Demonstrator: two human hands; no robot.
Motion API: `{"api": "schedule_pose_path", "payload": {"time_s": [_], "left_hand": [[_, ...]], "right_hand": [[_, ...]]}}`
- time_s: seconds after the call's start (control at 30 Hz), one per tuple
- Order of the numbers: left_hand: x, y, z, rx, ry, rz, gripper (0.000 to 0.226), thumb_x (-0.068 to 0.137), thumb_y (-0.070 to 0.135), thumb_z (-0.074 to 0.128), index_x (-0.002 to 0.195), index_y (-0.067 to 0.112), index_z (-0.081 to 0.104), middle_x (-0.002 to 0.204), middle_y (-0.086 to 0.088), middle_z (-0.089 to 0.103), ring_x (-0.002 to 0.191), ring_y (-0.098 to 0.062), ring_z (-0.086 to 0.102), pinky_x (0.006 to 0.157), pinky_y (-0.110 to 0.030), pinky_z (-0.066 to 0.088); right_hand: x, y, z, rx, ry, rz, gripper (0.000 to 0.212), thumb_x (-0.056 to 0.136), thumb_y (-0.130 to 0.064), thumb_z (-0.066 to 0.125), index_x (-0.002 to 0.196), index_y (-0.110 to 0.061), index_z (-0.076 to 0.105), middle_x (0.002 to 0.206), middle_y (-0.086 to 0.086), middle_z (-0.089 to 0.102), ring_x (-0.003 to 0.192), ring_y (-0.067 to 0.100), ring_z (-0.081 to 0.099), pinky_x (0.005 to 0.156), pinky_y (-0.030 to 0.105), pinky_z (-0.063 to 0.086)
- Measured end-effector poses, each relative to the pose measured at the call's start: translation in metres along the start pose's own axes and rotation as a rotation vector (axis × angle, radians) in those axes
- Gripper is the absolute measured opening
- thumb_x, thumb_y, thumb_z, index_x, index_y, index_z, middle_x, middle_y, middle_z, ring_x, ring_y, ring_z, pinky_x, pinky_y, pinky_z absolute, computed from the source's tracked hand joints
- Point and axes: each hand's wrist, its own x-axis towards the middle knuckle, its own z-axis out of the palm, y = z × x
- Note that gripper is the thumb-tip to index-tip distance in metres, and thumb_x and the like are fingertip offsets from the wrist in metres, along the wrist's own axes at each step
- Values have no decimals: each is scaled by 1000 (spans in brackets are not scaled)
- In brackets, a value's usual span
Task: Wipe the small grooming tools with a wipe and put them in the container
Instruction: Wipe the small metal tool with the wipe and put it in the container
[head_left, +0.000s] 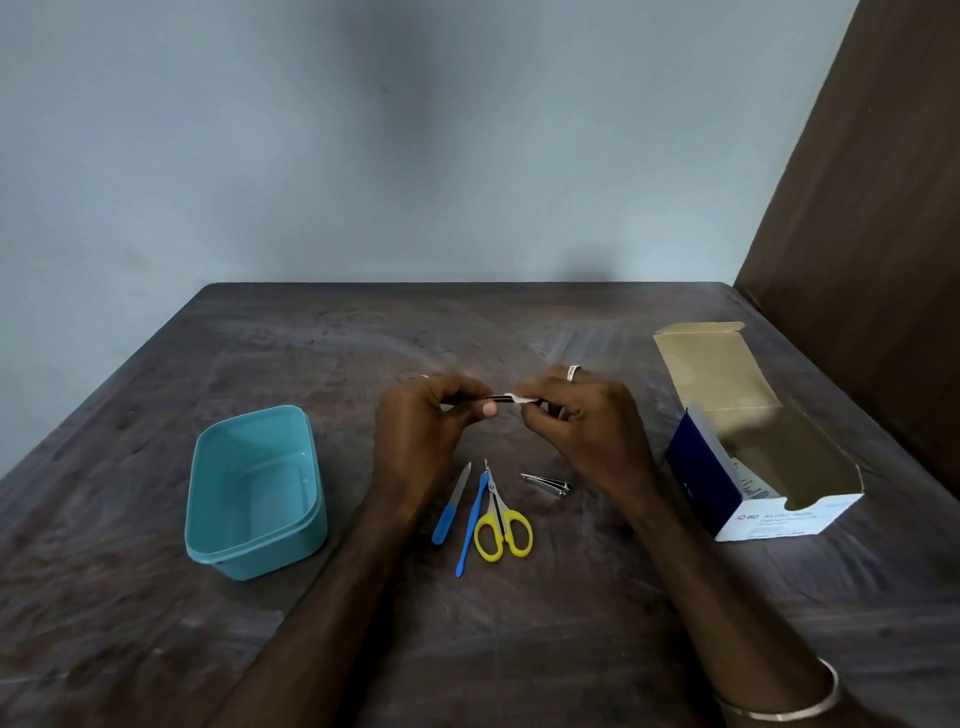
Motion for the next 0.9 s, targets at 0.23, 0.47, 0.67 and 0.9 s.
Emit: {"api": "schedule_pose_path", "payload": {"time_s": [0.23,0.47,0.67,0.9], "left_hand": [[-1,-2,2,69,-4,27,14,80,9,77,93,15,77,86,11,69,80,8,59,80,-12,49],[-4,1,4,-110,65,-89,21,79,11,79,99,15,75,87,6,75,82,-3,69,77,-24,57],[-3,8,6,-538,25,-401,13,85,15,73,95,8,75,89,-5,77,86,-22,73,74,-38,60],[-2,9,7,-645,104,-433,13,93,13,63,101,7,70,92,-6,77,91,-17,73,74,-32,60]], "right_hand": [[-1,-4,3,-3,-8,-10,27,89,-29,58,102,-15,77,87,-1,74,71,5,61,62,30,56],[-2,-9,6,77,50,35,15,86,-21,70,99,-15,78,84,-3,73,71,3,61,61,23,53],[-4,-16,12,250,48,191,15,83,-21,79,97,-16,80,84,-6,77,71,3,70,63,28,58],[1,-15,7,496,158,535,9,86,-25,75,86,-34,73,82,-12,74,76,5,70,63,19,54]]}}
